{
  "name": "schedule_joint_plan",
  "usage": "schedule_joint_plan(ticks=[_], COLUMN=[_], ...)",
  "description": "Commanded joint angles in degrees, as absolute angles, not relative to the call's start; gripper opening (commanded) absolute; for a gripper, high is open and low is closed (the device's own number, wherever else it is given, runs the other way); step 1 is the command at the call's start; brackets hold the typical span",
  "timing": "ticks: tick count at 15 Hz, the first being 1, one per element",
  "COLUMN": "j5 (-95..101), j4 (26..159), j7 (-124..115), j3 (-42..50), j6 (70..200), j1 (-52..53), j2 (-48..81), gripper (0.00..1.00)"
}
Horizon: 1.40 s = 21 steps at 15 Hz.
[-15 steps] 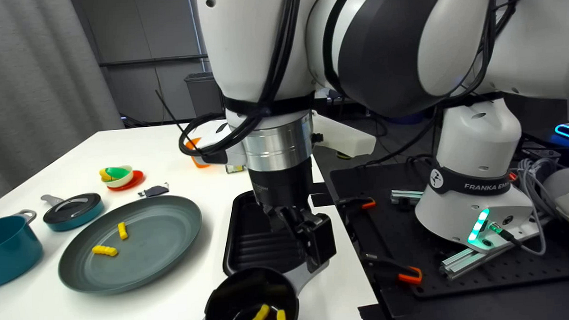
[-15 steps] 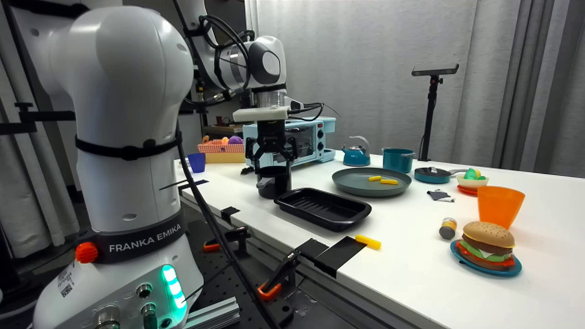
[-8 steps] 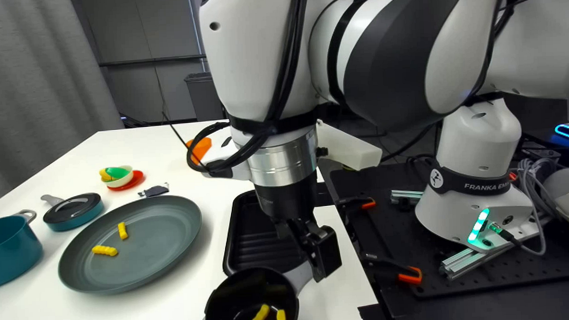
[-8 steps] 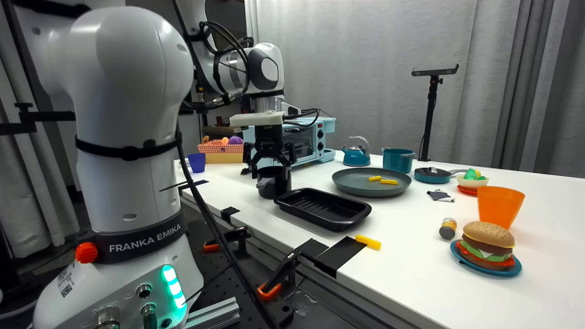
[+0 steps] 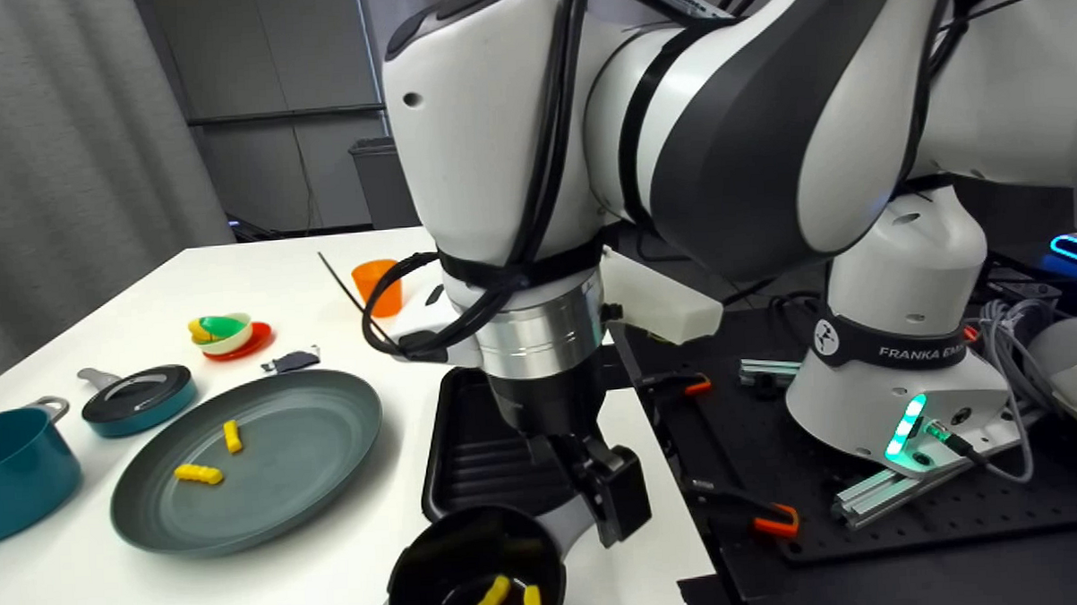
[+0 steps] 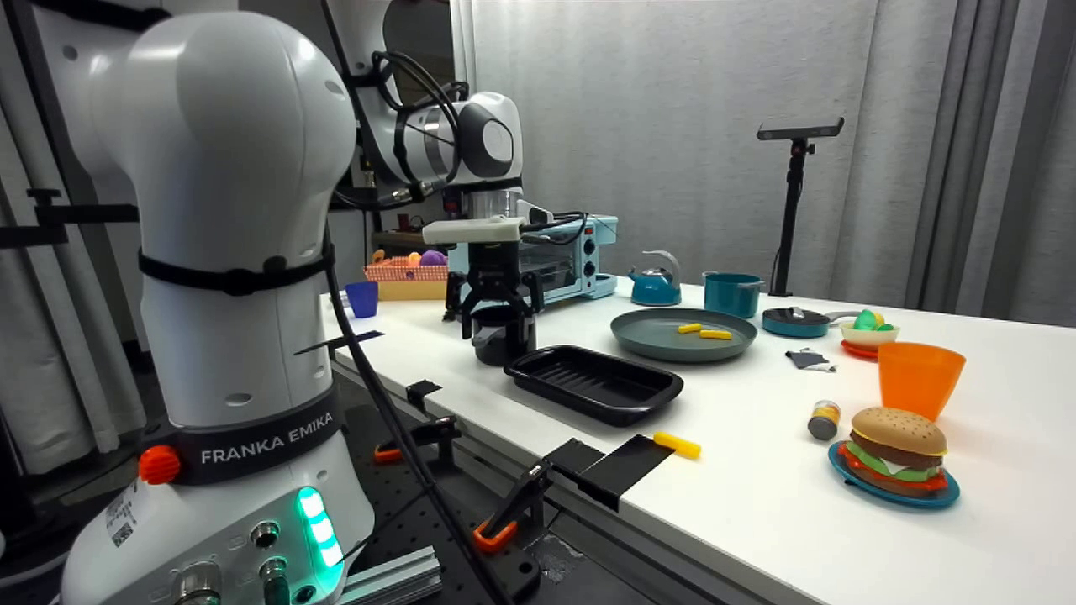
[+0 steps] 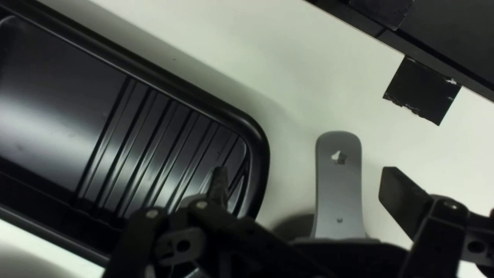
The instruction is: Pour the chips from the black pot onto the gray plate
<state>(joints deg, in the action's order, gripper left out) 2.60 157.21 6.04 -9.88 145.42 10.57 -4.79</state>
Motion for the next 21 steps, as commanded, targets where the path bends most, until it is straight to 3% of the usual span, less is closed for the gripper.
schedule_joint_plan(ticks=[1,2,11,21], j5=[4.05,4.33,9.86,7.01], j4=[157.17,157.17,157.16,157.81], j7=[3.65,3.55,-0.31,1.84], j3=[-10.34,-10.30,-10.55,-9.03], j6=[147.88,148.04,146.21,144.56], j1=[10.61,10.54,10.38,9.47], j2=[-3.31,-3.23,-4.16,-10.98], gripper=[0.87,0.72,0.05,0.07])
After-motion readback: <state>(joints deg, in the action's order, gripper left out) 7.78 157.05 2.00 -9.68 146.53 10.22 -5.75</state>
